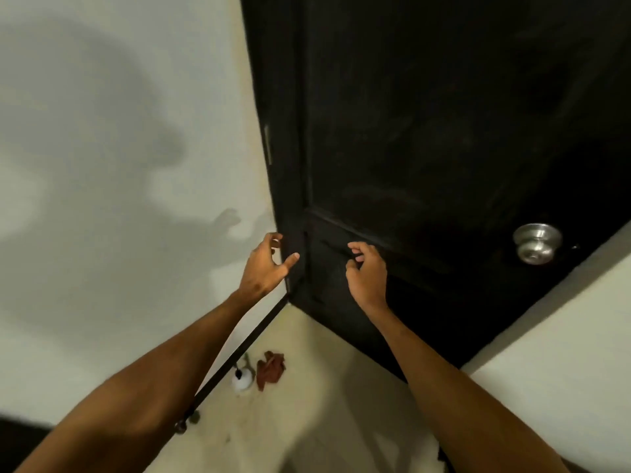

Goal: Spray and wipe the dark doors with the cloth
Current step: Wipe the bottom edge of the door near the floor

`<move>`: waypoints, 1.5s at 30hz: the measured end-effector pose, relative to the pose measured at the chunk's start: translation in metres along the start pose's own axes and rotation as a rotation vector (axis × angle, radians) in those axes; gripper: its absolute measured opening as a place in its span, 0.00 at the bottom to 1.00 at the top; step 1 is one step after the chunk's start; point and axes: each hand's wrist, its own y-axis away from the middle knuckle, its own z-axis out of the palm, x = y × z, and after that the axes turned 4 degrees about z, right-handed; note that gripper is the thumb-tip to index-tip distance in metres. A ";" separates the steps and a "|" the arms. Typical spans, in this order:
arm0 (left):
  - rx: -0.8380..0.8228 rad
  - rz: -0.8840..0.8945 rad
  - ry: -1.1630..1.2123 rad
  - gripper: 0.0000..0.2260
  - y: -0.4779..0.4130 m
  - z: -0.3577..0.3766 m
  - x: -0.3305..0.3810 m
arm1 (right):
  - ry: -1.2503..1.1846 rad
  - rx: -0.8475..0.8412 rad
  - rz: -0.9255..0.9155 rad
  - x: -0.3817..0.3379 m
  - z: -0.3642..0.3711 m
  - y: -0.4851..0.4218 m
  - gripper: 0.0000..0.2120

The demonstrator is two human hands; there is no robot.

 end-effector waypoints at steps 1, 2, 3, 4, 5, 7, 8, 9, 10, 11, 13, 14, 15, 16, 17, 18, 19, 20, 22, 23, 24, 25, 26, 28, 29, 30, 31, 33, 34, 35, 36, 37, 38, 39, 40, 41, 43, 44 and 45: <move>0.011 -0.025 -0.025 0.29 0.005 -0.006 -0.017 | 0.011 -0.052 0.023 0.004 0.017 0.004 0.19; 0.022 -0.064 -0.042 0.30 0.011 -0.013 -0.037 | 0.034 -0.116 0.042 0.010 0.037 0.008 0.20; 0.032 -0.094 -0.053 0.31 0.017 -0.019 -0.056 | 0.054 -0.173 0.051 0.016 0.055 0.013 0.22; 0.037 -0.123 -0.062 0.32 0.023 -0.024 -0.074 | 0.074 -0.227 0.055 0.021 0.071 0.018 0.24; 0.046 -0.162 -0.073 0.33 0.029 -0.029 -0.098 | 0.105 -0.286 0.061 0.027 0.094 0.025 0.25; 0.053 -0.223 -0.091 0.35 0.039 -0.036 -0.139 | 0.185 -0.391 0.057 0.041 0.132 0.037 0.28; 0.051 -0.253 -0.099 0.35 0.045 -0.038 -0.161 | 0.221 -0.439 0.052 0.050 0.151 0.043 0.29; 0.045 -0.276 -0.097 0.36 0.050 -0.038 -0.181 | 0.248 -0.479 0.048 0.059 0.168 0.048 0.30; 0.035 -0.311 -0.097 0.36 0.053 -0.038 -0.209 | 0.271 -0.524 0.050 0.071 0.191 0.053 0.31; 0.034 -0.340 -0.094 0.36 0.056 -0.037 -0.234 | 0.271 -0.562 0.057 0.083 0.211 0.057 0.31; 0.041 -0.399 -0.084 0.36 0.056 -0.031 -0.292 | 0.268 -0.652 0.103 0.113 0.257 0.061 0.31; 0.034 -0.431 -0.086 0.36 0.056 -0.023 -0.327 | 0.284 -0.705 0.129 0.137 0.285 0.063 0.31; 0.021 -0.452 -0.094 0.36 0.060 -0.019 -0.346 | 0.306 -0.742 0.141 0.150 0.298 0.065 0.31; 0.003 -0.482 -0.100 0.36 0.065 -0.013 -0.368 | 0.335 -0.771 0.135 0.166 0.312 0.067 0.31; -0.018 -0.524 -0.113 0.37 0.067 0.002 -0.408 | 0.369 -0.806 0.125 0.195 0.340 0.067 0.32; -0.034 -0.555 -0.127 0.38 0.069 0.017 -0.445 | 0.400 -0.838 0.111 0.223 0.366 0.066 0.33; -0.051 -0.573 -0.132 0.39 0.071 0.032 -0.483 | 0.420 -0.869 0.103 0.250 0.391 0.066 0.34; -0.072 -0.589 -0.145 0.40 0.072 0.050 -0.522 | 0.438 -0.896 0.102 0.282 0.418 0.064 0.36; -0.120 -0.602 -0.156 0.42 0.075 0.091 -0.597 | 0.457 -0.935 0.085 0.349 0.474 0.062 0.37; -0.139 -0.616 -0.156 0.44 0.076 0.112 -0.631 | 0.460 -0.944 0.076 0.384 0.501 0.061 0.38; -0.152 -0.626 -0.143 0.46 0.076 0.132 -0.661 | 0.461 -0.960 0.071 0.417 0.525 0.059 0.40; -0.160 -0.630 -0.129 0.48 0.079 0.155 -0.694 | 0.483 -0.987 0.063 0.457 0.553 0.060 0.41; -0.156 -0.620 -0.109 0.51 0.079 0.174 -0.723 | 0.515 -1.021 0.050 0.491 0.577 0.061 0.43; -0.148 -0.578 -0.065 0.55 0.080 0.213 -0.778 | 0.584 -1.073 0.028 0.551 0.624 0.066 0.45; -0.127 -0.555 -0.026 0.56 0.076 0.228 -0.797 | 0.618 -1.087 0.013 0.571 0.642 0.068 0.46; -0.094 -0.550 0.019 0.57 0.075 0.245 -0.816 | 0.651 -1.106 -0.017 0.595 0.662 0.074 0.46; -0.052 -0.542 0.059 0.57 0.072 0.260 -0.830 | 0.673 -1.121 -0.045 0.612 0.677 0.077 0.47; 0.031 -0.506 0.090 0.53 0.066 0.284 -0.855 | 0.716 -1.118 -0.080 0.644 0.701 0.085 0.46; 0.071 -0.483 0.079 0.48 0.064 0.293 -0.864 | 0.731 -1.104 -0.100 0.656 0.710 0.088 0.44; 0.114 -0.471 0.053 0.43 0.064 0.302 -0.875 | 0.748 -1.071 -0.126 0.671 0.719 0.093 0.40; 0.163 -0.468 0.025 0.37 0.064 0.307 -0.884 | 0.768 -1.014 -0.174 0.681 0.725 0.095 0.35; 0.204 -0.460 -0.007 0.32 0.063 0.313 -0.892 | 0.776 -0.966 -0.215 0.692 0.732 0.096 0.31; 0.231 -0.451 -0.031 0.29 0.063 0.317 -0.898 | 0.757 -0.940 -0.228 0.699 0.736 0.096 0.27; 0.236 -0.443 -0.046 0.27 0.065 0.321 -0.904 | 0.698 -0.932 -0.187 0.706 0.738 0.095 0.24; 0.229 -0.434 -0.059 0.25 0.068 0.324 -0.907 | 0.629 -0.922 -0.130 0.710 0.737 0.094 0.23; 0.213 -0.428 -0.070 0.25 0.071 0.325 -0.909 | 0.577 -0.894 -0.083 0.711 0.734 0.094 0.23; 0.185 -0.424 -0.084 0.26 0.076 0.326 -0.904 | 0.533 -0.829 -0.047 0.708 0.720 0.093 0.25; 0.179 -0.429 -0.085 0.27 0.078 0.324 -0.899 | 0.511 -0.818 -0.036 0.702 0.712 0.094 0.26; 0.179 -0.425 -0.089 0.28 0.078 0.319 -0.888 | 0.487 -0.815 -0.023 0.690 0.700 0.092 0.25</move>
